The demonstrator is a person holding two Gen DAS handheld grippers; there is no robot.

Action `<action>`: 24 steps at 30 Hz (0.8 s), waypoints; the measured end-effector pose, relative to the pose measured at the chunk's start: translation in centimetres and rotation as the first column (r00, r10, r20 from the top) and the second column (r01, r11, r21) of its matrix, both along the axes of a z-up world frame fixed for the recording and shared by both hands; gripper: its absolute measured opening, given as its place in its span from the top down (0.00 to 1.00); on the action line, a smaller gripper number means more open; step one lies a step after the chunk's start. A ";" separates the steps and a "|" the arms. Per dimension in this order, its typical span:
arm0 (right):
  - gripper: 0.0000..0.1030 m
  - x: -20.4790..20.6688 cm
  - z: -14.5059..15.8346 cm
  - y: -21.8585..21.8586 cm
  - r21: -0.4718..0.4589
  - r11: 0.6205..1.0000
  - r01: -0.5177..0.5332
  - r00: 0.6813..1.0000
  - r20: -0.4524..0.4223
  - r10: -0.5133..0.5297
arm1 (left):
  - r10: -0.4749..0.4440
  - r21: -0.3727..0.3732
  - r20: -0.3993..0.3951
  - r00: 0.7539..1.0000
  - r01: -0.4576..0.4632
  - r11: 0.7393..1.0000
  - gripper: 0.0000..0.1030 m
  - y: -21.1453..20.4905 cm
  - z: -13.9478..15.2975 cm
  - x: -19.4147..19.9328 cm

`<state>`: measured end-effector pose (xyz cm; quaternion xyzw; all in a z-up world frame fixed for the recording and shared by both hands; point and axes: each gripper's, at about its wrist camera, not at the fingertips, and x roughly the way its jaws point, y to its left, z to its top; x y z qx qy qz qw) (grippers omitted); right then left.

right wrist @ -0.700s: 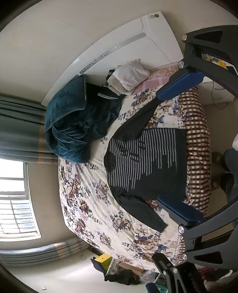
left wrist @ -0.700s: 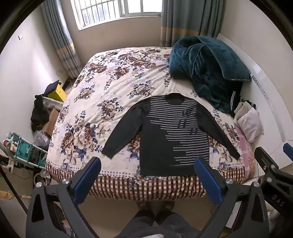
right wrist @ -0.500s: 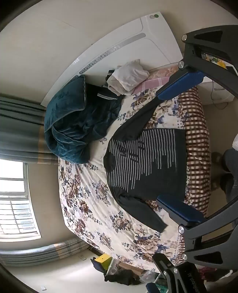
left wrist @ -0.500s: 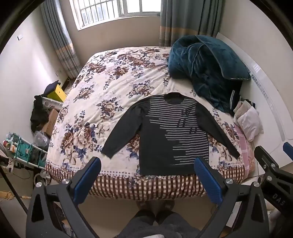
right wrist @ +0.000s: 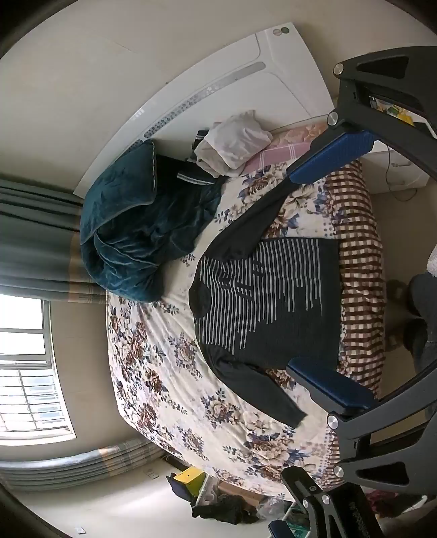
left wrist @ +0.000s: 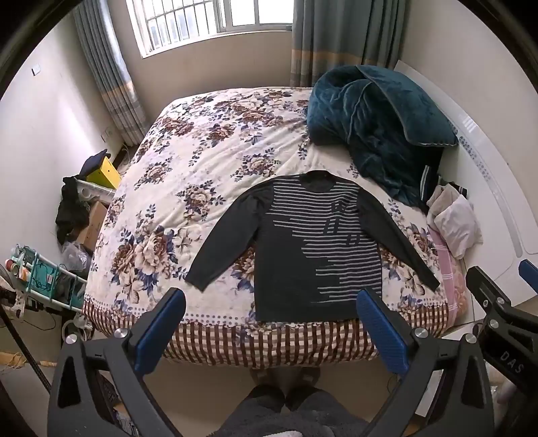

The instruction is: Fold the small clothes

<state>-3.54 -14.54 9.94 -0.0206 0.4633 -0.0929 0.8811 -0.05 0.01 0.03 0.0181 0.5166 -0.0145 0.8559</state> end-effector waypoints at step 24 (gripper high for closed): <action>0.00 -0.4 0.5 -0.6 0.002 1.000 0.000 1.000 0.006 0.000 | 0.000 0.000 0.006 1.000 0.000 1.000 0.00 0.0 0.1 -0.1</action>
